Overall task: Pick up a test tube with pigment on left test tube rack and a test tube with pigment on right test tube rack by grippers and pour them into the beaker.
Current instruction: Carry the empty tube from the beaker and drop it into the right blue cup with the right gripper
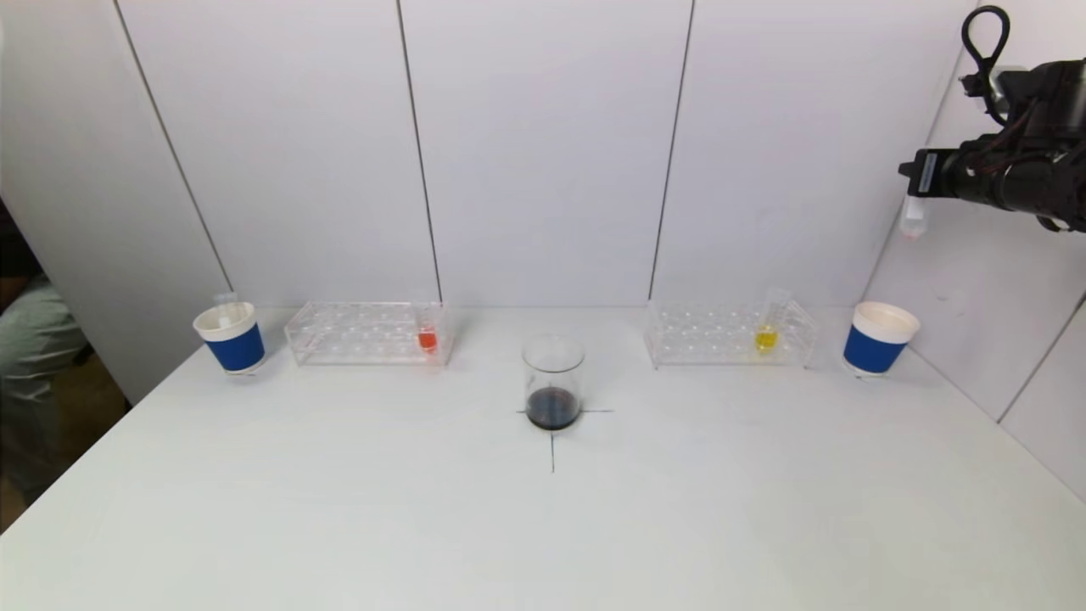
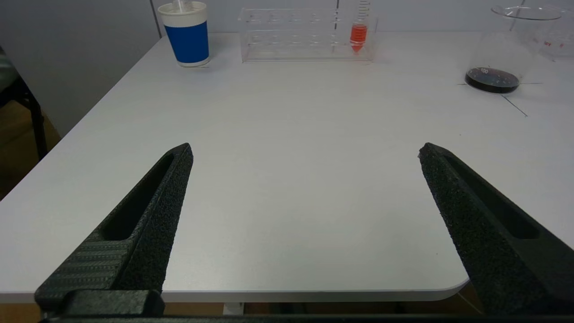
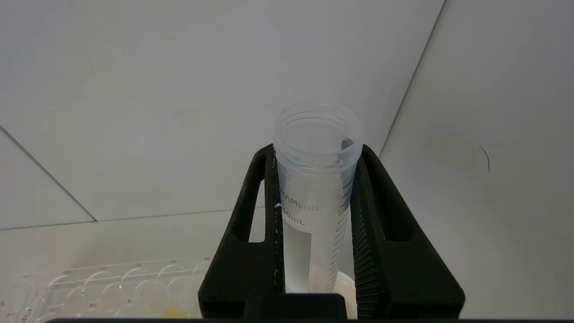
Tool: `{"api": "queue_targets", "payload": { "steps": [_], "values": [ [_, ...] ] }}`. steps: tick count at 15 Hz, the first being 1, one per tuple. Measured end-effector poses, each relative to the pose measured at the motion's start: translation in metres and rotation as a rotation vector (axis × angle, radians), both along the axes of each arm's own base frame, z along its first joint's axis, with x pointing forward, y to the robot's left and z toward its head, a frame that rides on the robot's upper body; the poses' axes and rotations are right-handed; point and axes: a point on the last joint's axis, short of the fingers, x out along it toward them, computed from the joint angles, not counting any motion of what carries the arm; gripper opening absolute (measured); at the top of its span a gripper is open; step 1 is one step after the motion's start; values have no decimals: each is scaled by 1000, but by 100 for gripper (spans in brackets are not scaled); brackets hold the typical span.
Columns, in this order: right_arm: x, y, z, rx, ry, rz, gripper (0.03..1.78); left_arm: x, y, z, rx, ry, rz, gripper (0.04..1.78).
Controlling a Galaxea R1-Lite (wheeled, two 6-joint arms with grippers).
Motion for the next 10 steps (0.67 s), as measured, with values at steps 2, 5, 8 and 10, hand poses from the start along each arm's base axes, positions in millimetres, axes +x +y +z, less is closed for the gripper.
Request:
{"api": "queue_targets", "payload": {
  "steps": [2,5,8,10],
  "values": [
    [5,-2,-13,4,13,-2,48,0,0,0,0,0,0,176],
    [12,-6,-33,8,28,-8,48,0,0,0,0,0,0,176],
    [18,-12,-54,27,34,-20,48,0,0,0,0,0,0,176],
    [21,-15,-64,43,30,-27,48,0,0,0,0,0,0,176]
  ]
}}
